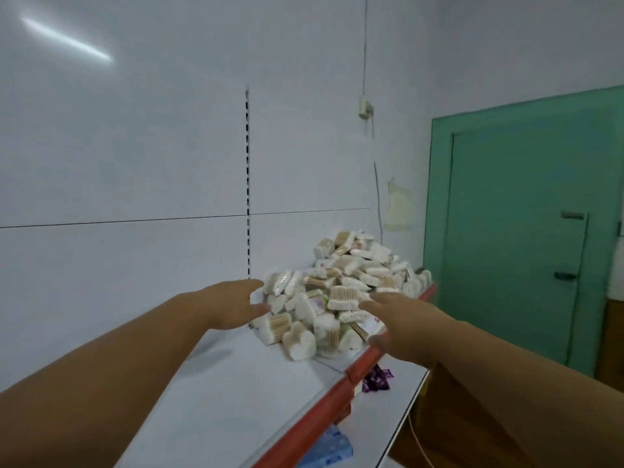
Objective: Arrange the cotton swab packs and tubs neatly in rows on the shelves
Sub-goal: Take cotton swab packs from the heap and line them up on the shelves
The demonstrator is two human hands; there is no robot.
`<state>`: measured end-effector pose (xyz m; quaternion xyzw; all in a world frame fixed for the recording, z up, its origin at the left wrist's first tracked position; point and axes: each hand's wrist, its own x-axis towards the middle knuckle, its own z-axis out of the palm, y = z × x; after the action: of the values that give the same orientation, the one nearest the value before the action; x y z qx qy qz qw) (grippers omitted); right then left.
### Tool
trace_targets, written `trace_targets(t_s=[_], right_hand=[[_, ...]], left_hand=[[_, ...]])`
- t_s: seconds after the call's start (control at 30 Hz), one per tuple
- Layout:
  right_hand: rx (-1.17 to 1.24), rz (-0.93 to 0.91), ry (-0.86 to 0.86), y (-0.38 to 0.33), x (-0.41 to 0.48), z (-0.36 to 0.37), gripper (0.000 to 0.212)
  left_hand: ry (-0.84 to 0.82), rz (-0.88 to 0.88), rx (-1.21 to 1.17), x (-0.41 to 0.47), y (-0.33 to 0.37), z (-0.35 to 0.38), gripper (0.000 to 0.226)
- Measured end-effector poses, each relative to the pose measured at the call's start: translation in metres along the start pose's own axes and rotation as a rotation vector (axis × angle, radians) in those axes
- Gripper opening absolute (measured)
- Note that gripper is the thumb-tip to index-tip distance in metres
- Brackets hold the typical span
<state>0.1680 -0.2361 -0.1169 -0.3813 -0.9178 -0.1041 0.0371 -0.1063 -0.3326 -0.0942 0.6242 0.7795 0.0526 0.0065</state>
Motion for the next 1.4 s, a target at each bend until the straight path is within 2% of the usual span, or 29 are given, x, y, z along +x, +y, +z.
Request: trace_targets(t_s=[0.1, 0.37, 0.53, 0.67, 0.8, 1.0, 1.13, 1.2, 1.23, 1.3, 1.37, 1.4], right_hand=[[0.019, 0.028, 0.018, 0.03, 0.039, -0.001, 0.062], [0.065, 0.077, 0.069, 0.134, 0.134, 0.012, 0.055], [0.1, 0.048, 0.123, 0.21, 0.211, 0.032, 0.054], [0.298, 0.0, 0.24, 0.273, 0.275, 0.049, 0.049], [0.686, 0.008, 0.314, 0.327, 0.342, 0.06, 0.039], [0.897, -0.031, 0.266, 0.364, 0.438, 0.071, 0.037], [0.917, -0.089, 0.226, 0.367, 0.481, 0.082, 0.037], [0.961, -0.103, 0.197, 0.367, 0.497, 0.089, 0.045], [0.987, -0.106, 0.18, 0.366, 0.503, 0.092, 0.052], [1.02, -0.117, 0.167, 0.364, 0.513, 0.099, 0.061], [1.082, -0.117, 0.156, 0.361, 0.52, 0.101, 0.053], [1.136, -0.113, 0.134, 0.36, 0.523, 0.101, 0.042]], left_hand=[[-0.03, 0.046, 0.015, 0.056, 0.008, 0.004, 0.064], [0.044, 0.129, -0.098, 0.168, 0.037, 0.002, 0.048], [0.134, 0.079, -0.069, 0.233, 0.053, 0.006, 0.044], [0.229, -0.017, -0.034, 0.303, 0.072, 0.004, 0.037], [0.326, -0.06, -0.12, 0.38, 0.111, 0.001, 0.031], [0.409, -0.164, -0.057, 0.472, 0.158, 0.011, 0.043], [0.363, -0.26, 0.114, 0.511, 0.165, 0.016, 0.066], [0.351, -0.306, 0.109, 0.522, 0.163, 0.019, 0.071], [0.343, -0.323, 0.081, 0.526, 0.16, 0.021, 0.068], [0.35, -0.333, 0.013, 0.53, 0.156, 0.023, 0.046], [0.428, -0.317, -0.039, 0.529, 0.154, 0.023, 0.02], [0.485, -0.309, -0.067, 0.527, 0.156, 0.022, 0.017]])
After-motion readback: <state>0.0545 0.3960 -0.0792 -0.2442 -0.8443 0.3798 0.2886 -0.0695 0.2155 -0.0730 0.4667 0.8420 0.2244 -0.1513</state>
